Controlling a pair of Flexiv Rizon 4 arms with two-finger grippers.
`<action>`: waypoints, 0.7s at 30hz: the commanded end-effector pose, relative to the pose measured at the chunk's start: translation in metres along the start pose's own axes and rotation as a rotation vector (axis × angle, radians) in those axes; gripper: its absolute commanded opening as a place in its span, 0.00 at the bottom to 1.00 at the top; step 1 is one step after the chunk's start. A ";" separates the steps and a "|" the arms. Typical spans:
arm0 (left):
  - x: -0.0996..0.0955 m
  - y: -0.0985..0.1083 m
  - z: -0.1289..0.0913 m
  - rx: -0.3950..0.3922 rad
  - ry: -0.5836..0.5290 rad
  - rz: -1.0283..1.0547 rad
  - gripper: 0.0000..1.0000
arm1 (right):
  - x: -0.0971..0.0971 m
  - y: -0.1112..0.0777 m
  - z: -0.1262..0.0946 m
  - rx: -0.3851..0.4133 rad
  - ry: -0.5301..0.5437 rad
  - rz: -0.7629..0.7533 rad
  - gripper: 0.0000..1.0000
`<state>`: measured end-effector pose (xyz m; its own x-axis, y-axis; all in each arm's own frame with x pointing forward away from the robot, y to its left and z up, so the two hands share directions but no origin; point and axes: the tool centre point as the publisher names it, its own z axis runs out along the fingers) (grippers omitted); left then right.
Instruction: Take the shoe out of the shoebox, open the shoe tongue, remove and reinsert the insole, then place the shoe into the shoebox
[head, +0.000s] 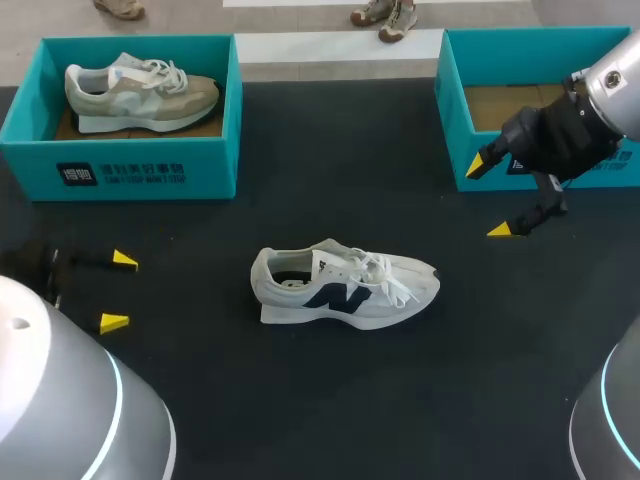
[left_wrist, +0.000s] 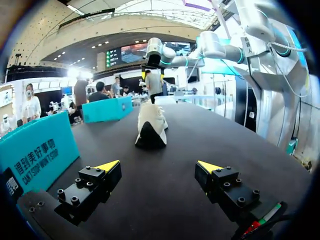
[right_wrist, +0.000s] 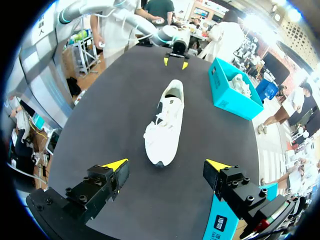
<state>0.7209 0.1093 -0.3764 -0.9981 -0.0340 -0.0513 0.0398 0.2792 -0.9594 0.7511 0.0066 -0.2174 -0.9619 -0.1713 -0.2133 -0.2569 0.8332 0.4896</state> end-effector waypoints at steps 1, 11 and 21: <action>0.002 0.001 0.000 0.030 -0.059 -0.017 1.00 | 0.000 0.000 0.001 0.002 0.000 0.000 1.00; 0.002 -0.002 -0.001 0.039 -0.048 -0.019 1.00 | 0.000 0.000 0.001 0.002 0.000 0.000 1.00; 0.002 -0.002 -0.001 0.039 -0.048 -0.019 1.00 | 0.000 0.000 0.001 0.002 0.000 0.000 1.00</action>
<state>0.7199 0.1099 -0.3742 -0.9954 -0.0847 -0.0448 0.0233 0.2395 -0.9706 0.7511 0.0066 -0.2174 -0.9618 -0.1713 -0.2133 -0.2570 0.8332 0.4896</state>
